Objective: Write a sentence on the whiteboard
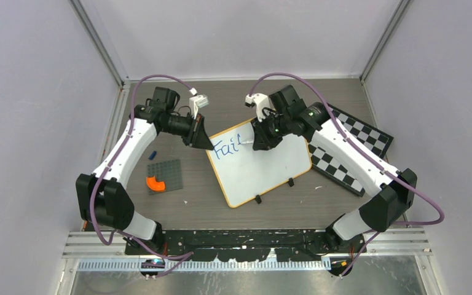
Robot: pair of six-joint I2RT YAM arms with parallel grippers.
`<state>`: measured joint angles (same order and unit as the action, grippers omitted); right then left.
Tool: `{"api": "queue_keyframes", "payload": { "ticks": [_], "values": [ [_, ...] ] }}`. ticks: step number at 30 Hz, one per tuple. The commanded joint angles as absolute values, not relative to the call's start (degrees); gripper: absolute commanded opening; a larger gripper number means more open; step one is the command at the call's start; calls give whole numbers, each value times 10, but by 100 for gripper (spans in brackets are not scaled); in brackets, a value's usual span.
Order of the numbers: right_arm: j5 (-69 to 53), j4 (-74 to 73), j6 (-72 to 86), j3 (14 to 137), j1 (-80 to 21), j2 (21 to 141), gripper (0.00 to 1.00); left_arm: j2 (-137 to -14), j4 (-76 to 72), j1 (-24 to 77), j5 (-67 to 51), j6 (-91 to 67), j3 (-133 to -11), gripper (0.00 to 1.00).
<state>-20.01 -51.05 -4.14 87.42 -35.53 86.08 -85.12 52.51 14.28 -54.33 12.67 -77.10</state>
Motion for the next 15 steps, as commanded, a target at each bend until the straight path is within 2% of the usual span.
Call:
{"api": "queue_keyframes", "payload": {
  "ticks": [1,7,15],
  "values": [
    [-182,-482,-36,841,-355,843,0,-857,561,167,-544,152,-767,0],
    [-181,-485,-38,827,-355,834,0,-856,561,167,-544,152,-765,0],
    [-159,-520,-63,880,-355,835,0,-855,563,168,-545,153,-766,0]
  ]
}}
